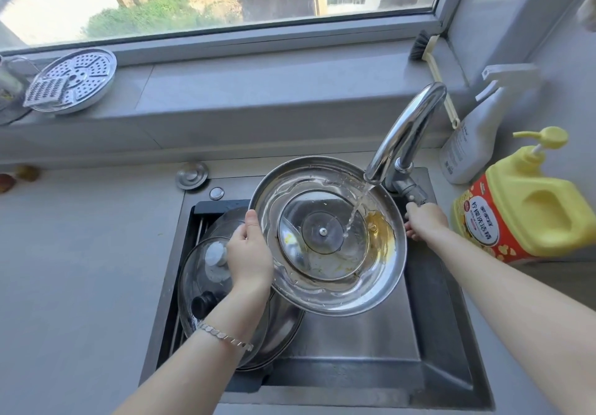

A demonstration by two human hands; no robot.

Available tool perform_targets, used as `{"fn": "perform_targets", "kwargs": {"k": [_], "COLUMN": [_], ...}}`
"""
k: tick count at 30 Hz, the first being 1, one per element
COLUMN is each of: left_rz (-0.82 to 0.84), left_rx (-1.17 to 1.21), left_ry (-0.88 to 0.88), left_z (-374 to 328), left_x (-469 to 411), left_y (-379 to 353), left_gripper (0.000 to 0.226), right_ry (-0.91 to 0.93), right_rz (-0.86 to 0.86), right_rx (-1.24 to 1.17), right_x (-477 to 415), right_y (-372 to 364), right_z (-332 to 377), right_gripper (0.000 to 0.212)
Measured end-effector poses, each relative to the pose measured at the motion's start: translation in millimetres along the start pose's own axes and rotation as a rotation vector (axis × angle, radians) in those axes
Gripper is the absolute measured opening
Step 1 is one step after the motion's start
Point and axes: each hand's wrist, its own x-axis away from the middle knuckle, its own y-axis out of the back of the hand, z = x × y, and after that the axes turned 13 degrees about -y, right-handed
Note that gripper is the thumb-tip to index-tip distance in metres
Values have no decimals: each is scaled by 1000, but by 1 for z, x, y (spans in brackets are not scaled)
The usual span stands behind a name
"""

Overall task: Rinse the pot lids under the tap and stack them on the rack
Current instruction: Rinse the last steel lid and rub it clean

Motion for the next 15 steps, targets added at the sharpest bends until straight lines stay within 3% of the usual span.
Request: {"fn": "perform_targets", "kwargs": {"k": [2, 4, 7, 9, 15], "left_rz": [-5, -10, 4, 37, 40], "left_rx": [2, 3, 4, 26, 88], "left_ry": [-2, -4, -3, -16, 3], "left_z": [1, 2, 0, -3, 2], "left_x": [0, 1, 6, 12, 14], "left_y": [0, 0, -7, -14, -13], "left_gripper": [48, 48, 48, 48, 48], "right_ry": [89, 398, 857, 961, 1324], "right_rz": [-143, -269, -62, 110, 213], "right_rx": [102, 123, 405, 577, 842], "right_x": [17, 45, 92, 117, 121], "right_y": [0, -5, -29, -55, -62], "right_z": [0, -6, -20, -28, -33], "right_gripper": [48, 53, 58, 67, 80]}}
